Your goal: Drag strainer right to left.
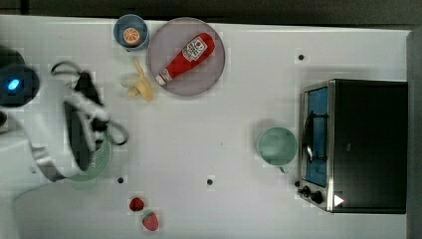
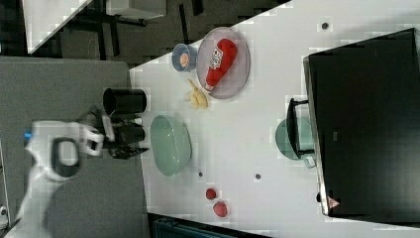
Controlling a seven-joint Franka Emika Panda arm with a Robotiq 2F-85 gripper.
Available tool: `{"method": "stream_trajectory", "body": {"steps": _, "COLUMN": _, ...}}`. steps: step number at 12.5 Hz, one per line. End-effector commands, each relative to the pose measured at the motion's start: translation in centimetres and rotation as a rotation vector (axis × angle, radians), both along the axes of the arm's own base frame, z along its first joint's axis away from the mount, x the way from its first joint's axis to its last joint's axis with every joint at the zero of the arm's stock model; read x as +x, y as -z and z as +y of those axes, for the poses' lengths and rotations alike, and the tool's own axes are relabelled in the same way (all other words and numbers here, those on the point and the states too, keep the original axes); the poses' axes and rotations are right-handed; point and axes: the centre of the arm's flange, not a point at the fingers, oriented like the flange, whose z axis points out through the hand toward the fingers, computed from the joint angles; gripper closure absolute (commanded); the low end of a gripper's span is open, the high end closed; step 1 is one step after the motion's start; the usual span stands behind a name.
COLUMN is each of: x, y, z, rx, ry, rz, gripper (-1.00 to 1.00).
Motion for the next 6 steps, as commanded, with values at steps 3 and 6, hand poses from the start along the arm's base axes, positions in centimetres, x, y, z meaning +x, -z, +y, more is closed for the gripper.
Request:
{"method": "stream_trajectory", "body": {"steps": 3, "x": 0.3, "y": -17.2, "z": -26.5, "rx": -0.049, "ry": -0.206, "rz": -0.132, "gripper": -1.00}}
{"method": "stream_trajectory", "body": {"steps": 6, "x": -2.8, "y": -19.4, "z": -34.1, "rx": -0.041, "ry": -0.276, "rz": -0.106, "gripper": -1.00}}
